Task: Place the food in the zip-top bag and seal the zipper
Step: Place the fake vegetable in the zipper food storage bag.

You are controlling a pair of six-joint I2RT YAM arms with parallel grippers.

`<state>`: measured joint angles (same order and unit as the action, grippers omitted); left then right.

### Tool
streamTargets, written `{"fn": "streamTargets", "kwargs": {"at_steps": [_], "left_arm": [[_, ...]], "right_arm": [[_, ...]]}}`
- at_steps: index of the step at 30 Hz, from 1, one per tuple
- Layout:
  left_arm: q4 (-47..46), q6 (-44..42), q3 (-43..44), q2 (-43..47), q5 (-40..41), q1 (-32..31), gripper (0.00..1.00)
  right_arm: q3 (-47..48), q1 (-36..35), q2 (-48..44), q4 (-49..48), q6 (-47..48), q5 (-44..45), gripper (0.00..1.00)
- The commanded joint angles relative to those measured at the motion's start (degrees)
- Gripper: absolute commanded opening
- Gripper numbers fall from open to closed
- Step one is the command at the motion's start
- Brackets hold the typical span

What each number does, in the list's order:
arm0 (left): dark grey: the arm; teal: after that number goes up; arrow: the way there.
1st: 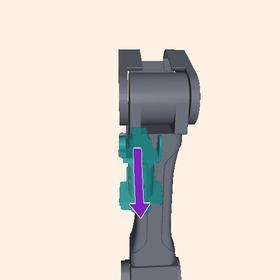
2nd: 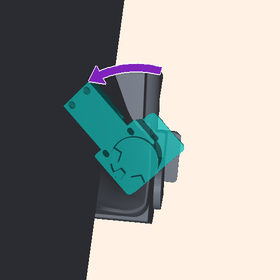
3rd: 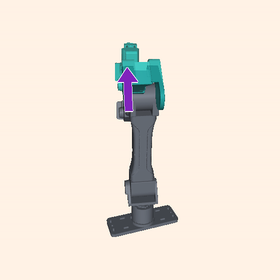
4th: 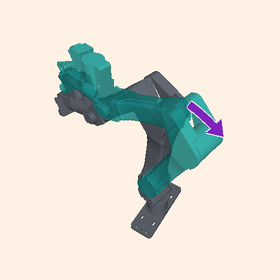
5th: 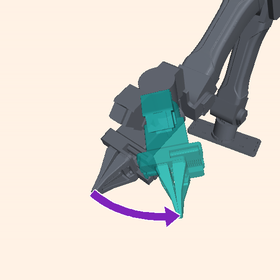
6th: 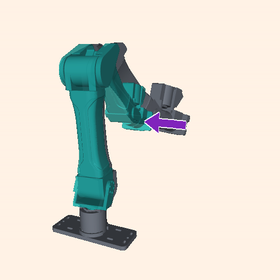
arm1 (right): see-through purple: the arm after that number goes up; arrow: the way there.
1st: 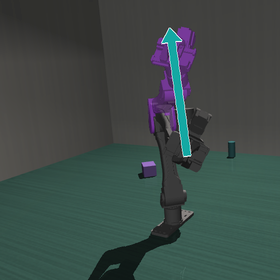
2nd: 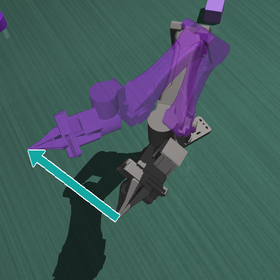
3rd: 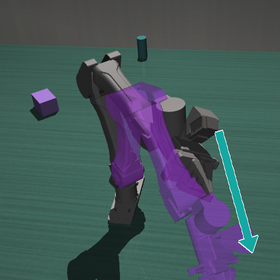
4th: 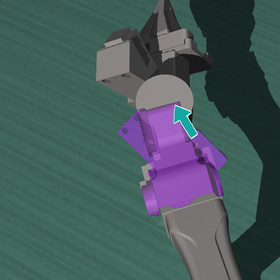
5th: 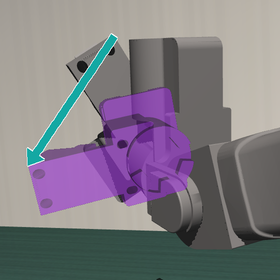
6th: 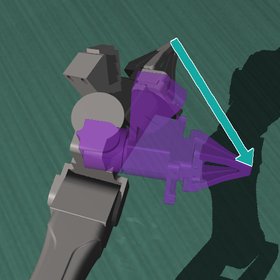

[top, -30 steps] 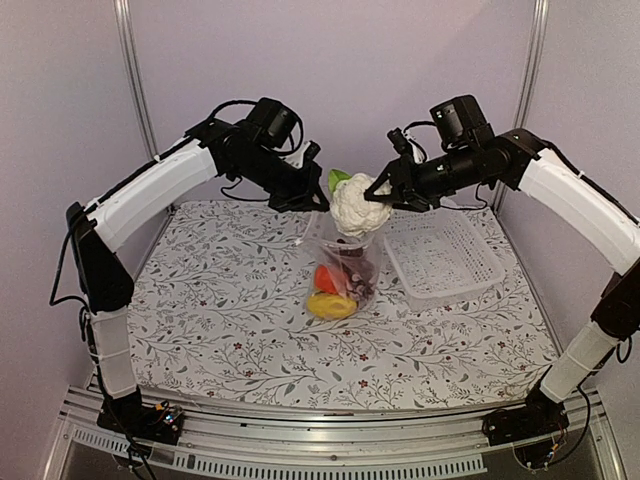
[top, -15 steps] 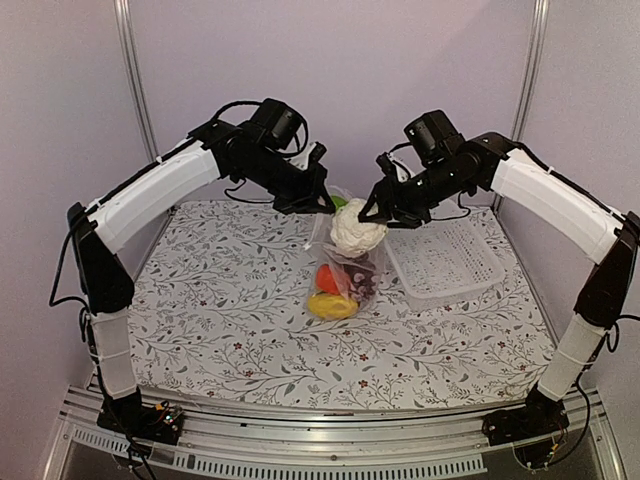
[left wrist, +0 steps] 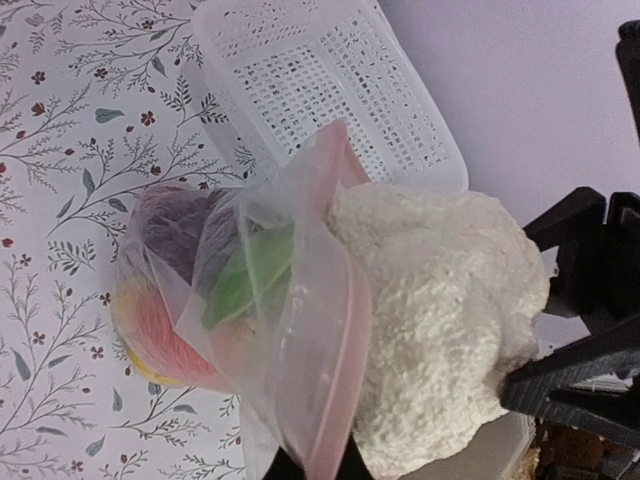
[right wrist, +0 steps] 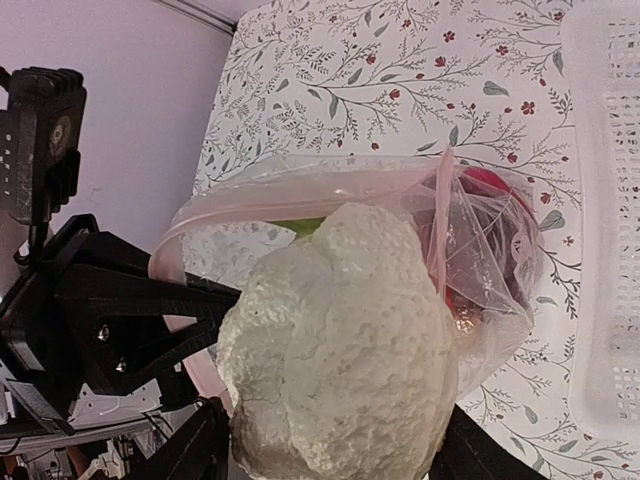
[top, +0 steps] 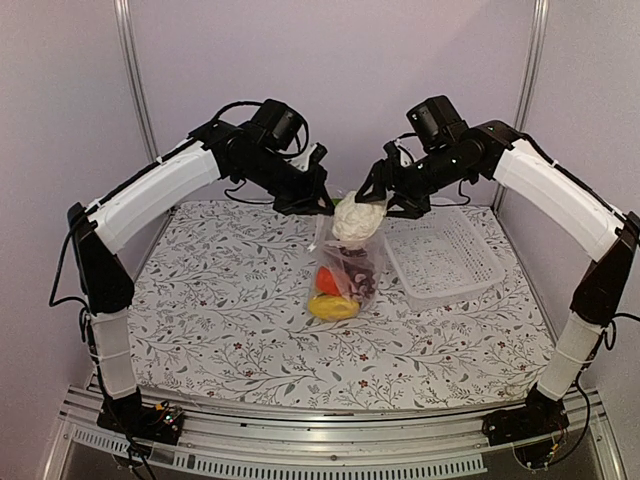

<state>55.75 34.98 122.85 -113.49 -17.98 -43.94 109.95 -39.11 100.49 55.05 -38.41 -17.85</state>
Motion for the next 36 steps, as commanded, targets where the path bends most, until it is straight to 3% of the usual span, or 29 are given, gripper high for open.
{"fn": "streamTargets", "kwargs": {"at_steps": [1,5,11,14,17,20,24,28,32,36], "left_arm": [[0.33,-1.01,0.19,0.71,0.90,-0.97,0.06],[1.82,-1.06,0.40,1.30,1.82,-0.99,0.14],[5.30,-1.15,-3.15,4.25,2.34,-1.23,0.14],[7.55,-1.34,-3.76,5.63,2.98,-1.81,0.14],[7.84,-1.33,-4.05,6.27,3.34,-2.22,0.10],[7.62,-1.30,-3.23,5.06,2.41,-2.40,0.00],[7.85,-1.24,-0.30,2.68,2.70,-2.63,0.00],[8.58,-1.14,2.45,1.81,5.43,-2.64,0.00],[8.27,-1.27,3.96,1.29,4.72,-2.64,0.00],[8.06,-1.55,3.47,0.80,3.77,-2.67,0.00]], "right_arm": [[2.63,-0.53,1.00,-0.19,-0.74,-3.59,0.66],[1.71,-0.53,-0.04,1.55,0.19,-1.96,0.63],[-1.79,-0.52,-1.25,0.52,1.26,-1.88,0.44],[-1.14,-0.52,-1.47,0.47,1.32,-1.20,0.41],[-0.26,-0.45,-1.61,0.48,1.32,-1.34,0.38],[-0.22,-0.60,-1.37,-0.76,0.98,-4.38,0.32],[0.65,-0.62,-0.87,-2.69,-0.21,-9.35,0.25],[1.65,-0.70,0.86,-0.89,-0.14,-11.05,0.24],[1.41,-0.96,4.07,4.68,1.97,-5.04,0.26],[1.25,-0.97,4.86,3.95,2.40,-0.99,0.37]]}}
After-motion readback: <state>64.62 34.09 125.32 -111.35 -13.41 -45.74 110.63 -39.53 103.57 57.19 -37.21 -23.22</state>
